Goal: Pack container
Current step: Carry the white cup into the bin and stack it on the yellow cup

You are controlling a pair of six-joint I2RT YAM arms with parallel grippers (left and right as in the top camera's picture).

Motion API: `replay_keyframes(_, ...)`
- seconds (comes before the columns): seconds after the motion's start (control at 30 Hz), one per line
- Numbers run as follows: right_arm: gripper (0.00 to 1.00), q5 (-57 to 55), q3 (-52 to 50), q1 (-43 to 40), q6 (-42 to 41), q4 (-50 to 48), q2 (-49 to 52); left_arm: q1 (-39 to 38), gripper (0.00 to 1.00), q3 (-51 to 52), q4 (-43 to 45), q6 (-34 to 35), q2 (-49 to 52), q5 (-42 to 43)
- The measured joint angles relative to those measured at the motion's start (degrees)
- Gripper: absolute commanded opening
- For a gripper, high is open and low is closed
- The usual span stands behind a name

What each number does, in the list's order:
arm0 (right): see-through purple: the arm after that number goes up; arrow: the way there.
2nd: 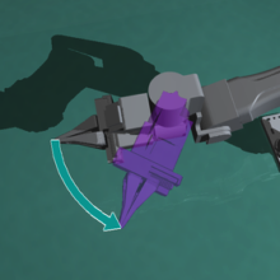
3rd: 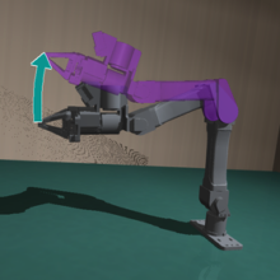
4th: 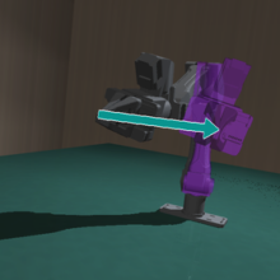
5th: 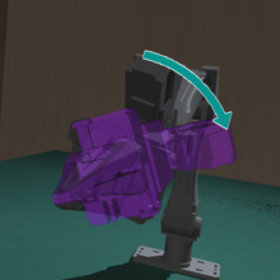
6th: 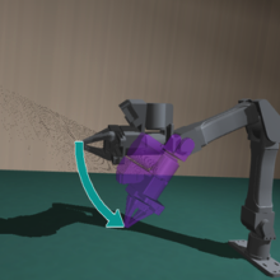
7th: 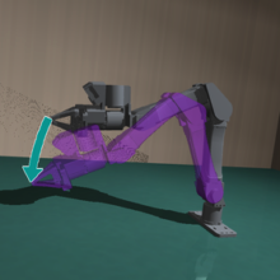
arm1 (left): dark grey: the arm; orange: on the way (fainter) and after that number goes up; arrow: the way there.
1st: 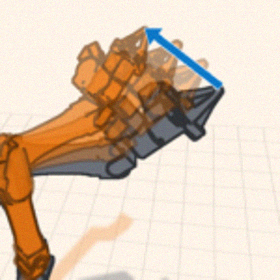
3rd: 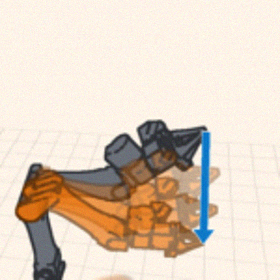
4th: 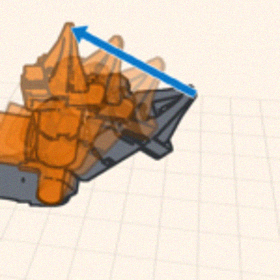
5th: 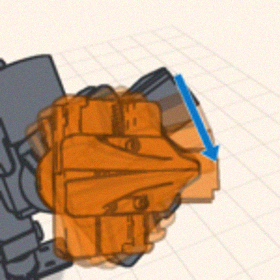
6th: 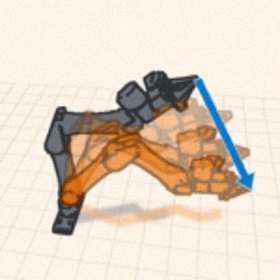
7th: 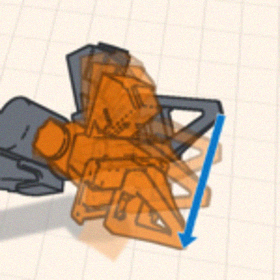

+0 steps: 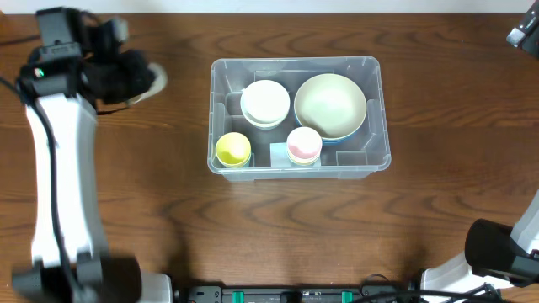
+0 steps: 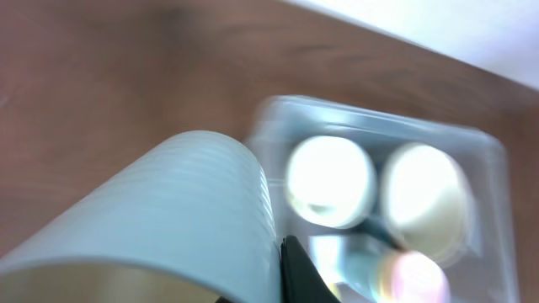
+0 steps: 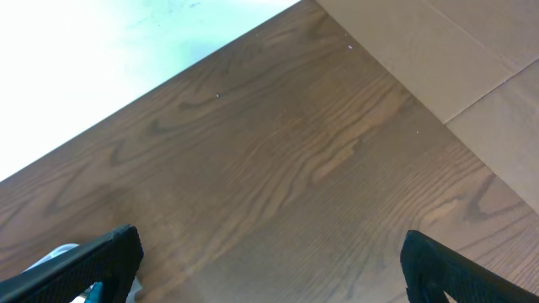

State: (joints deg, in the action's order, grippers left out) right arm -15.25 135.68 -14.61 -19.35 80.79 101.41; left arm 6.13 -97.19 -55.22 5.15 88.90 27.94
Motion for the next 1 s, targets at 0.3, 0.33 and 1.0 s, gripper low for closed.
replay_keyframes(0.3, 0.99, 0.0, 0.0, 0.0, 0.0, 0.0, 0.0, -22.0, 0.06, -0.4, -11.7, -5.9, -7.1, -10.1)
replay_keyframes(0.33, 0.99, 0.0, 0.0, 0.0, 0.0, 0.0, 0.0, -23.2, 0.06, 0.0, -12.6, -6.3, -6.5, -10.9)
replay_keyframes(1.0, 0.99, 0.0, 0.0, 0.0, 0.0, 0.0, 0.0, -27.3, 0.06, 4.0, -16.5, -8.0, 8.8, -16.0)
